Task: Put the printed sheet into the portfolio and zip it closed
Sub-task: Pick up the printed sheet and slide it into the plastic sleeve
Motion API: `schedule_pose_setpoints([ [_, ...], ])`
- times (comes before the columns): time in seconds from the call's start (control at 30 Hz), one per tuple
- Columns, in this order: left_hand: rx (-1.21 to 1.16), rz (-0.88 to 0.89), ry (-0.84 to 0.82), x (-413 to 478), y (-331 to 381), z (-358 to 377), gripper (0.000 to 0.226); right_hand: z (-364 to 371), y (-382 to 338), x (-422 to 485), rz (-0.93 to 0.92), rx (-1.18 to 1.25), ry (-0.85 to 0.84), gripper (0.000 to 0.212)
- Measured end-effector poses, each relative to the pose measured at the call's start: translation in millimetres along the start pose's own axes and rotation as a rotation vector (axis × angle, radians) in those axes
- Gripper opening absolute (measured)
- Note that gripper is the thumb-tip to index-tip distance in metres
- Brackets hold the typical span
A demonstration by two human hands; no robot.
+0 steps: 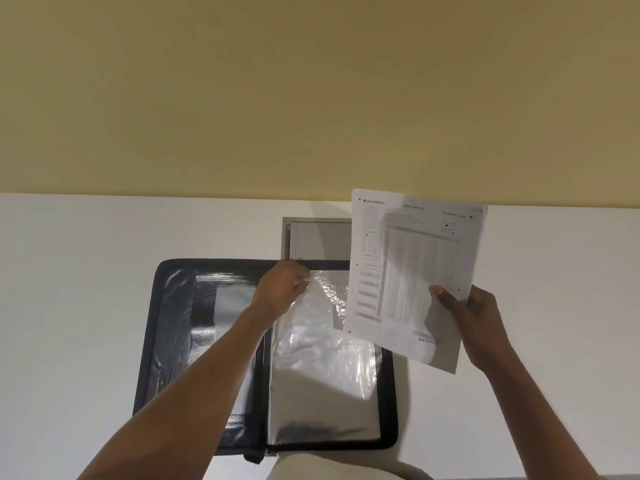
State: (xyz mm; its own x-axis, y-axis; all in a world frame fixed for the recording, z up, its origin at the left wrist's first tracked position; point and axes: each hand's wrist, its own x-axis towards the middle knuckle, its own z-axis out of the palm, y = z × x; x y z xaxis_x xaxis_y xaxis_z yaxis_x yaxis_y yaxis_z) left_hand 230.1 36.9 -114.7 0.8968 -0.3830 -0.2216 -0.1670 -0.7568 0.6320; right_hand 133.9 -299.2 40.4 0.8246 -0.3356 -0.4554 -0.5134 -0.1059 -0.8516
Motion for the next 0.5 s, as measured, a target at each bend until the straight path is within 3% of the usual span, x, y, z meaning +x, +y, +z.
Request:
schedule_pose_setpoints([
  [0.07,-0.010,-0.014,-0.012,-2.1,2.6,4.3,0.004,5.7,-11.5,7.8,-0.047,-0.021,0.021,0.012],
  [0.3,-0.067,-0.006,0.108,-25.9,15.5,18.2,0.011,41.4,-63.1,44.6,-0.261,-0.127,0.027,0.020],
  [0.43,-0.073,-0.013,0.188,-35.6,16.9,22.2,0.015,71.5,-84.6,58.4,-0.345,-0.208,-0.021,0.014],
  [0.5,-0.054,0.001,0.207,-36.4,18.8,21.6,0.018,87.9,-92.3,61.0,-0.387,-0.248,-0.049,0.025],
])
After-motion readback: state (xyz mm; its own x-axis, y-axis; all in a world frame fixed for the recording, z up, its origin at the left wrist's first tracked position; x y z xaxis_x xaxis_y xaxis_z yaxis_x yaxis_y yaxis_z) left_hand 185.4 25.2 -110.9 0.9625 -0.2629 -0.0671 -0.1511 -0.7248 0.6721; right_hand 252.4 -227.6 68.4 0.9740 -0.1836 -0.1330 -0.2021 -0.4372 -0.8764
